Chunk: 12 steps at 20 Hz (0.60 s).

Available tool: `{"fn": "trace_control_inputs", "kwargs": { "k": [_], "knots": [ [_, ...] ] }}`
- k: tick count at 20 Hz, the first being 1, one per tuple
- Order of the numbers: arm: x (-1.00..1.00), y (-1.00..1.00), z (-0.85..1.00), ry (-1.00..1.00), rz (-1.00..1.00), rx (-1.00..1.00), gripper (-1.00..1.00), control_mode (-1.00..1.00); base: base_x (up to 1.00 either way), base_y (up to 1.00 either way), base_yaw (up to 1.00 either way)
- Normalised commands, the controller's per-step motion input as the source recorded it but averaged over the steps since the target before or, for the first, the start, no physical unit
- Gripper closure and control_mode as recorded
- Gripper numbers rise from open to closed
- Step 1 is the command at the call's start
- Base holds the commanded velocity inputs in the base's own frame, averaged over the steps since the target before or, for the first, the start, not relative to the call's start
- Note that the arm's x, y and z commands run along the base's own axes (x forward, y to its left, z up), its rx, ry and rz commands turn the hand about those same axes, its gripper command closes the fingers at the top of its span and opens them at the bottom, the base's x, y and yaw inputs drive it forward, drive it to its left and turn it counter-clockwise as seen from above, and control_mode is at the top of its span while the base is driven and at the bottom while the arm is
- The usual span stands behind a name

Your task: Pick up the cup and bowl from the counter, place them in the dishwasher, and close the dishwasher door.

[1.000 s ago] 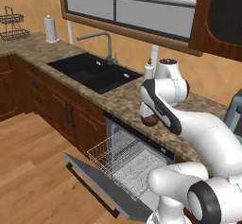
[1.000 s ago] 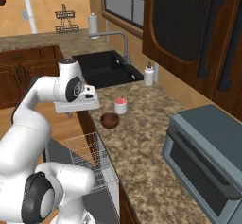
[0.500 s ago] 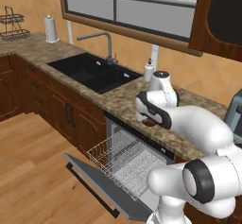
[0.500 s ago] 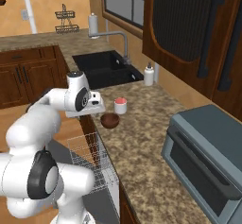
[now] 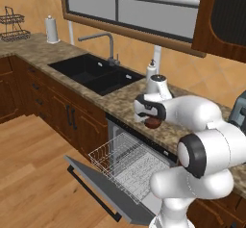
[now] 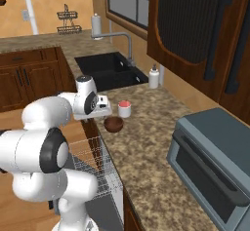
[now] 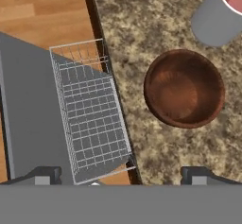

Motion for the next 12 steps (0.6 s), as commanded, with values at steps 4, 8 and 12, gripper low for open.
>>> {"fn": "trace_control_inputs", "kwargs": {
  "k": [4,8,12],
  "knots": [
    [0.36,0.0,-0.28,0.0,-0.08,0.0,-1.0,-1.0,0.0,0.0,0.0],
    [0.11,-0.04,-0.33,0.0,-0.07,0.0,-1.0,-1.0,0.0,0.0,0.0],
    [0.18,-0.16,-0.34,0.0,0.0,0.0,-1.0,-1.0,0.0,0.0,0.0]
  ]
}}
